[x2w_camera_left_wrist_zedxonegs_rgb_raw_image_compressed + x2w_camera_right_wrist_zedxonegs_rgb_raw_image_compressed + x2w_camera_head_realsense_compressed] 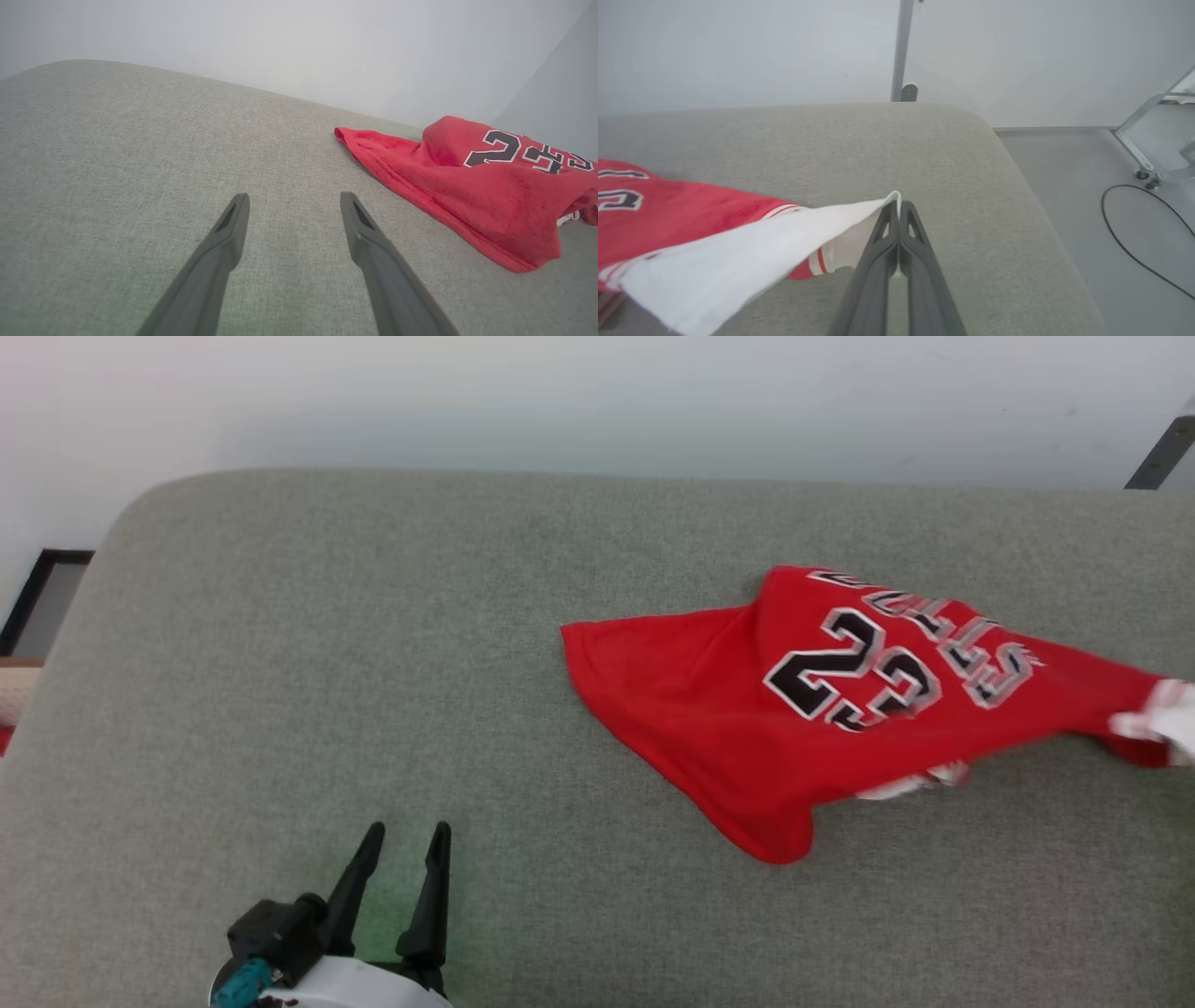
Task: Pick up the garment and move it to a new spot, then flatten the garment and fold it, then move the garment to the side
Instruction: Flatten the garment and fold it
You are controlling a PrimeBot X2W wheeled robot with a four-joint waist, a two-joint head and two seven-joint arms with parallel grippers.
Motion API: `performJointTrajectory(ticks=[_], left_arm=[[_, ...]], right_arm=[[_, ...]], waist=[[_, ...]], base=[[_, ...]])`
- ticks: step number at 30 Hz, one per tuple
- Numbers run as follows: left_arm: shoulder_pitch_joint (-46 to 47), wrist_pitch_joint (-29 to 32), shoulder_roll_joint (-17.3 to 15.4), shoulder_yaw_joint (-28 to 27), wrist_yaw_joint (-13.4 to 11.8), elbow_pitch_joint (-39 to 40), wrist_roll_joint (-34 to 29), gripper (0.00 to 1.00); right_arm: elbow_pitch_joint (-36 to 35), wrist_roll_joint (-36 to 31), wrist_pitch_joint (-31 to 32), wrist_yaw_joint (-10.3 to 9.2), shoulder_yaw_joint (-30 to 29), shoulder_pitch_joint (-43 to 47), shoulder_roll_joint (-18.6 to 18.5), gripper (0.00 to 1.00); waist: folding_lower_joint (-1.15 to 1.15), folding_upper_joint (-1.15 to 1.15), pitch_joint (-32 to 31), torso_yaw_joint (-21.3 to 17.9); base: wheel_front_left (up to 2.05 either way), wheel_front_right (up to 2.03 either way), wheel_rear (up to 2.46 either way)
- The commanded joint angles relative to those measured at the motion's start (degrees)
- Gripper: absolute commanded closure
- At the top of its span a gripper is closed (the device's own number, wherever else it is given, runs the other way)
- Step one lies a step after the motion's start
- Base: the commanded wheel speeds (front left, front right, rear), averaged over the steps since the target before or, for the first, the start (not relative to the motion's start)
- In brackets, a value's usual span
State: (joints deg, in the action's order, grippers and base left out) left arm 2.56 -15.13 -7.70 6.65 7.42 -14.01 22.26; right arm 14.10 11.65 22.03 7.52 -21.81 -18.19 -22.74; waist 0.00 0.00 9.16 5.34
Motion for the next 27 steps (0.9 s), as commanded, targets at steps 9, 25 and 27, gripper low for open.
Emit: performJointTrajectory(ticks=[9, 25, 27], left_arm=[[1.30, 0.01, -1.18, 0.91, 0.07, -0.59, 1.24, 0.00], [10.76, 0.01, -11.51, 6.15, 0.07, -0.54, 4.30, 0.00], [14.20, 0.01, -14.45, 8.76, 0.07, -0.56, 4.90, 0.00]], right_arm=[[9.59, -9.62, -8.33, -0.06, -11.82, -1.08, 0.65, 1.00], [19.81, -13.08, -19.98, -0.05, -9.60, -0.47, 4.31, 0.00], [18.41, -11.62, -22.24, -0.05, -6.60, 0.51, 5.51, 0.00]], waist=[[0.00, 0.00, 1.55, 0.79], [0.00, 0.00, 1.07, -5.14], [0.00, 0.00, 0.98, -6.84]], base=[[0.00, 0.00, 0.00], [0.00, 0.00, 0.00], [0.00, 0.00, 0.00]])
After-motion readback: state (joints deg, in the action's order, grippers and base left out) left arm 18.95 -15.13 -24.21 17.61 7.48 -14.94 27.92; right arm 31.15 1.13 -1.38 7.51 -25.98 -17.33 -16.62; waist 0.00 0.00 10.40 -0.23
